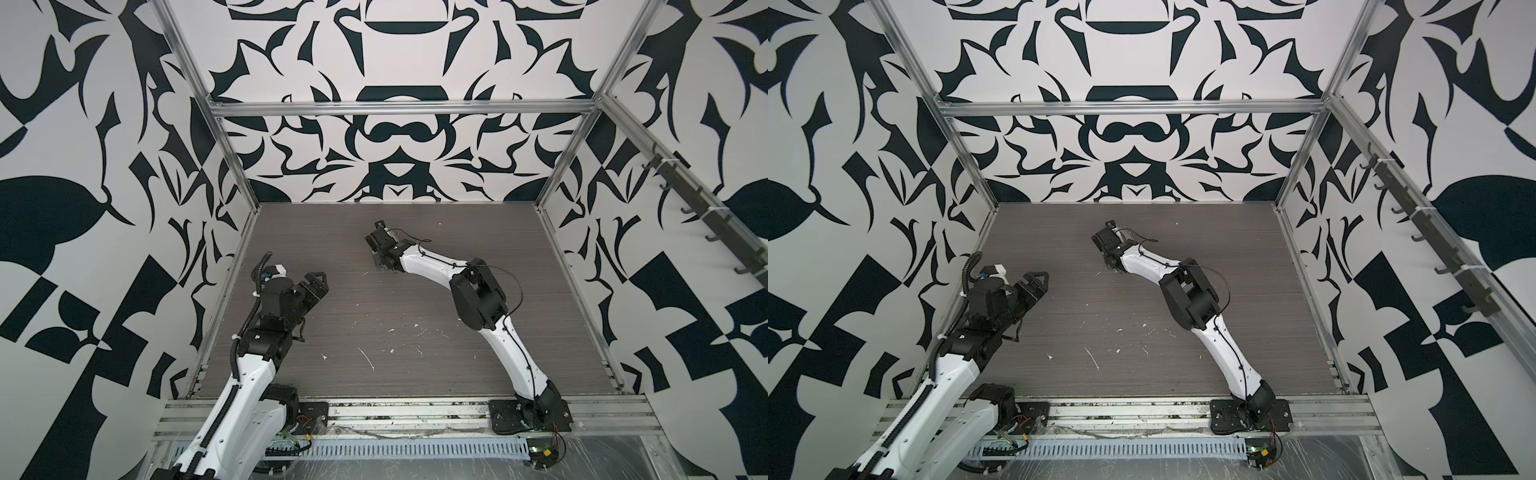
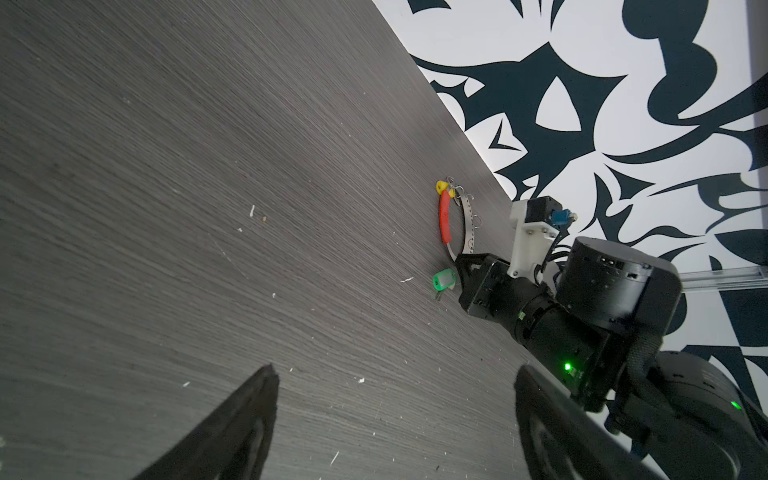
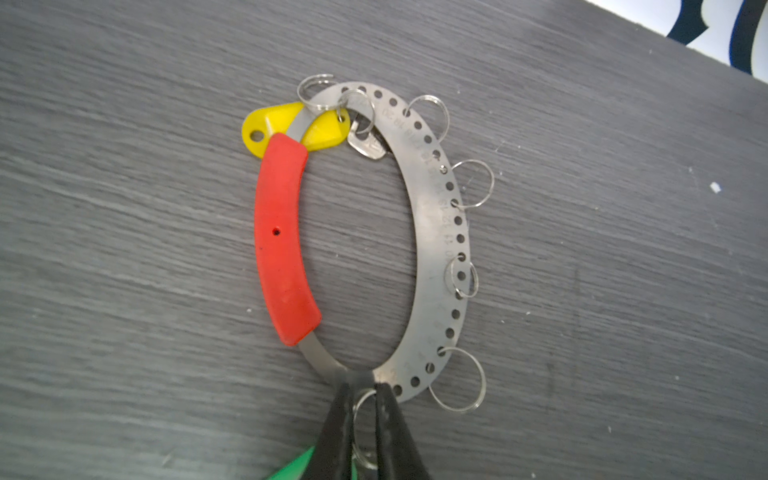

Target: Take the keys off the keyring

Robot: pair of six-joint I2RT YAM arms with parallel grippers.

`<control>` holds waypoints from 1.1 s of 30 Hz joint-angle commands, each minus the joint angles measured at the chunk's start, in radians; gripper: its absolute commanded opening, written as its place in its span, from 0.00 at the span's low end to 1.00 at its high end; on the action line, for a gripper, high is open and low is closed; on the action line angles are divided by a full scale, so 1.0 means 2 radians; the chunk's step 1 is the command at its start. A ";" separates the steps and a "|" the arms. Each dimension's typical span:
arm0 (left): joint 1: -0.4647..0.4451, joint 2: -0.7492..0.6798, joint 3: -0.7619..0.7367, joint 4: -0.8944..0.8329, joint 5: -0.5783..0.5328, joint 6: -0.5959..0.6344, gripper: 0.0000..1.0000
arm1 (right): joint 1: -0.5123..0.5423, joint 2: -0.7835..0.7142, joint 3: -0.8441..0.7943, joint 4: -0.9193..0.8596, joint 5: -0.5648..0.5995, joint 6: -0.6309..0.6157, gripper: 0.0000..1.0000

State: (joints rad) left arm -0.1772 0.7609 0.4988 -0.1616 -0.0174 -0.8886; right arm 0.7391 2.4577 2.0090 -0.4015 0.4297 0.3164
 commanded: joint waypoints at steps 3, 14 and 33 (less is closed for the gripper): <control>-0.001 -0.003 0.009 -0.013 0.007 0.004 0.92 | -0.003 -0.013 -0.008 0.012 0.003 0.002 0.06; -0.001 -0.010 0.013 -0.013 0.015 0.000 0.92 | -0.002 -0.103 -0.119 0.063 -0.011 0.003 0.00; -0.001 -0.011 0.010 -0.011 0.032 0.001 0.92 | -0.013 -0.113 -0.140 0.021 -0.061 -0.033 0.42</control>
State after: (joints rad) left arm -0.1772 0.7444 0.4992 -0.1619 0.0425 -0.8894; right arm 0.7258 2.2131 1.6676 -0.2996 0.3080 0.2680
